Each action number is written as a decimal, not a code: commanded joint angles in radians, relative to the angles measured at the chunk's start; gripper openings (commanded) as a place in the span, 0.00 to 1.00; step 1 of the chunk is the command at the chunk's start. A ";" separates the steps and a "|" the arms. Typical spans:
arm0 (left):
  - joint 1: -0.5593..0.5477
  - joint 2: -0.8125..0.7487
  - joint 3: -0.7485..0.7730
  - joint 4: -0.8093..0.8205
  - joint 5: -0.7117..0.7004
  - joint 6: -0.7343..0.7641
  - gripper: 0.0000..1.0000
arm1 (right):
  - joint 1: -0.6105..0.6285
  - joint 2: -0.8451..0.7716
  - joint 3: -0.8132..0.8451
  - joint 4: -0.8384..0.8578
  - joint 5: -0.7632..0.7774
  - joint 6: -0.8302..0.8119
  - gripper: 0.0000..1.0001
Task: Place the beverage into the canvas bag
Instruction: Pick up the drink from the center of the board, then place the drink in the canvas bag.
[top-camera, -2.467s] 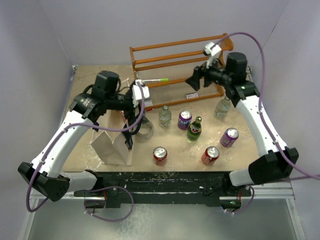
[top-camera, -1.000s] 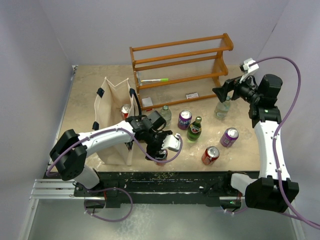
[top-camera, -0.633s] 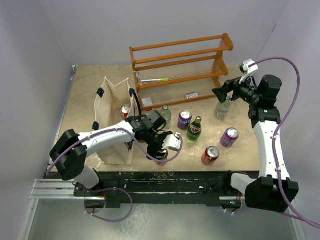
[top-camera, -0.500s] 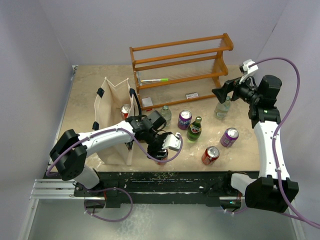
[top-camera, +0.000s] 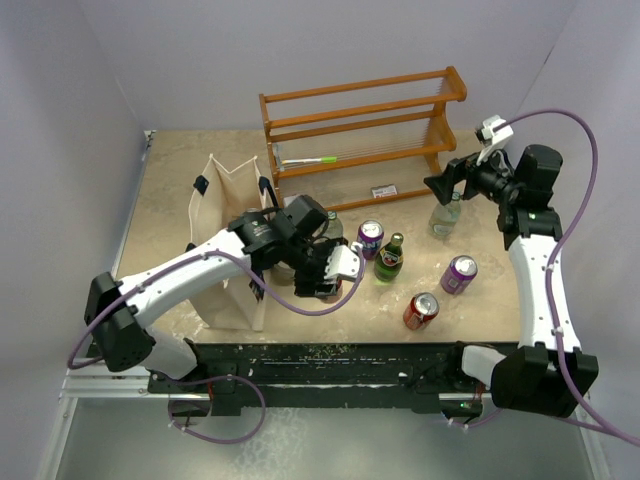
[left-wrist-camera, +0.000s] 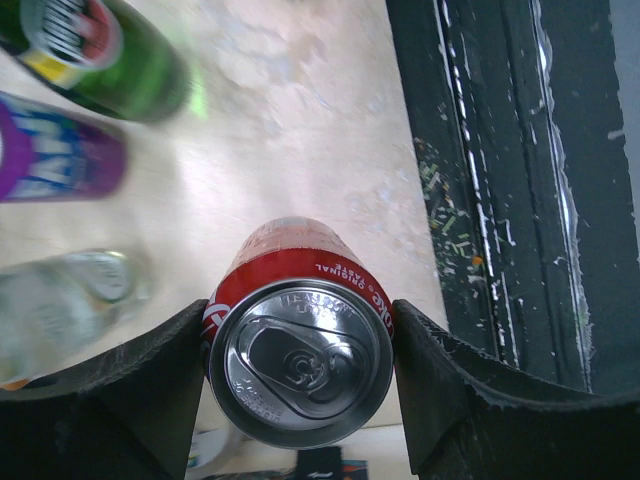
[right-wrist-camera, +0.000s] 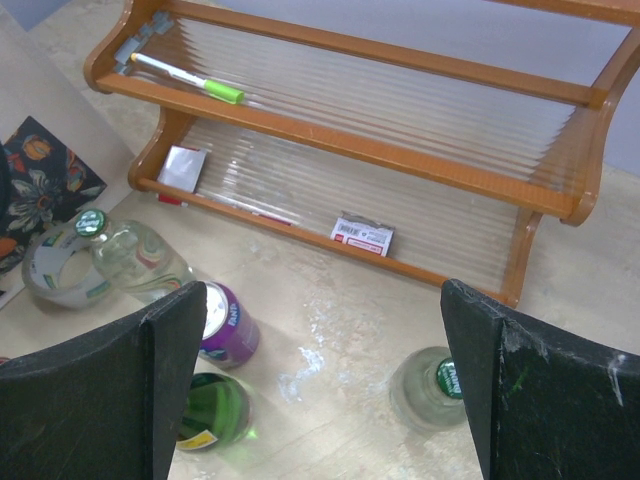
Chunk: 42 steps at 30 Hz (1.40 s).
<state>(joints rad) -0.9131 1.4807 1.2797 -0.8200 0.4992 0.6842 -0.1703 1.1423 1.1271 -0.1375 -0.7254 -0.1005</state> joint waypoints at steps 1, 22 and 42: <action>-0.005 -0.115 0.167 -0.048 -0.032 0.029 0.09 | 0.021 0.060 0.120 -0.090 -0.012 -0.072 1.00; 0.489 -0.269 0.521 -0.153 0.176 -0.160 0.00 | 0.429 0.260 0.366 -0.175 -0.013 -0.147 0.96; 0.802 -0.397 0.240 -0.021 -0.064 -0.204 0.00 | 0.753 0.567 0.556 0.049 0.036 0.205 0.87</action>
<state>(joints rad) -0.1234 1.1103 1.5406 -0.9901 0.4908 0.4957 0.5407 1.6726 1.5913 -0.1738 -0.7494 -0.0048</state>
